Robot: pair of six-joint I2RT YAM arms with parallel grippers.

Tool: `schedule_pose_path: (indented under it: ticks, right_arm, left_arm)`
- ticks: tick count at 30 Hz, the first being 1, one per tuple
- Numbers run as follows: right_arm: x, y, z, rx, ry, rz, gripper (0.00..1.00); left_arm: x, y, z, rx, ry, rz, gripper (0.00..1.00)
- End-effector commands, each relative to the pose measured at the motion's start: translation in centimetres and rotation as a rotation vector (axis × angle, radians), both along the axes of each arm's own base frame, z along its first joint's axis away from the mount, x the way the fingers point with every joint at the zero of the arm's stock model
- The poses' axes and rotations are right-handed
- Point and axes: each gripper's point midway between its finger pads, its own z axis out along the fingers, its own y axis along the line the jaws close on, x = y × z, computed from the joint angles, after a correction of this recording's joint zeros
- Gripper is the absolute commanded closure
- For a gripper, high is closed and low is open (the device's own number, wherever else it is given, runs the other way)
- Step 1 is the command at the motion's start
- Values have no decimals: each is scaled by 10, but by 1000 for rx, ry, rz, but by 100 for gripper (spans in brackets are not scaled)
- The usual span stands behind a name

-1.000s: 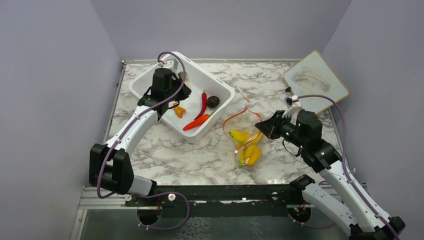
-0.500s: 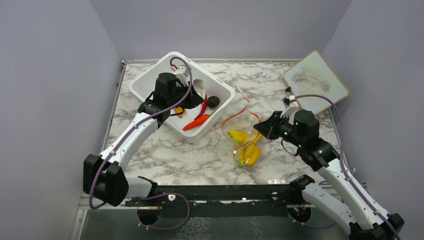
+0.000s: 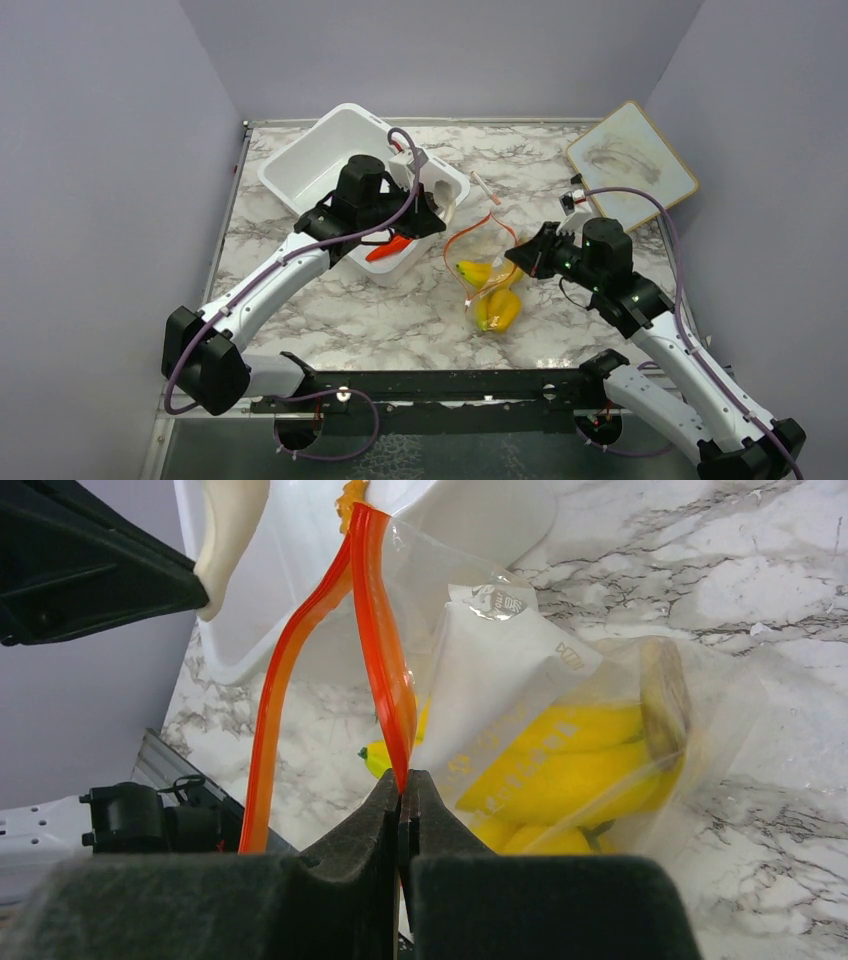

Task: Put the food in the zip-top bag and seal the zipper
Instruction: Place the fake vegetable in the zipper food storage bag.

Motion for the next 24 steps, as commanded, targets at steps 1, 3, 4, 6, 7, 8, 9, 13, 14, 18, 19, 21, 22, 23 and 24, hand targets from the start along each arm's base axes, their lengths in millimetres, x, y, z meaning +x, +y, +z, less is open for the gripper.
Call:
schedule_pose_path:
  ticks: [1,3,4,6,7,8,9,13,14,18,19,21,22,23,24]
  right_arm:
    - [0,5,4,23,-13,27,99]
    - [0,7,4,31,-14,30,99]
    - [1,8,4,35,-13,31,99]
    - [1,9,4,40,-9,33,99]
    - [2,9,3,40,-3,34,99]
    - [2,10,3,41,-1,34,99]
    - [2,10,3,43,1,34,99]
    - [2,11,5,53,0,31,99]
    - [2,11,6,58,2,30,99]
    - [2,13,10,79,-1,34,99]
    - [3,14,11,84,-2,34,99]
    - [3,15,13,90,-4,36,99]
    - [3,15,14,93,-7,38,99]
    - [3,15,16,95,-10,39,99]
    - [3,16,17,96,-12,40,99]
  left_arm:
    - [-34,-19,42,-92,-59,-186,100]
    - [-45,-24,46,-107,-60,-232,100]
    - [-50,-26,47,-111,-62,-249,100]
    - [-57,-30,47,-116,-62,-275,100]
    - [-61,-33,46,-120,-59,-293,100]
    - [-64,-35,45,-125,-54,-307,100]
    - [-67,-37,44,-128,-48,-317,100]
    - [-78,-47,34,-134,-26,-357,100]
    - [-82,-49,30,-135,-18,-371,100]
    - [-91,-59,15,-121,17,-406,100]
    - [-92,-61,11,-116,23,-412,100]
    - [-94,-64,4,-107,38,-420,100]
    - [-94,-66,0,-100,44,-420,100]
    - [-94,-67,-3,-93,52,-420,100]
    - [-94,-68,-5,-90,55,-422,100]
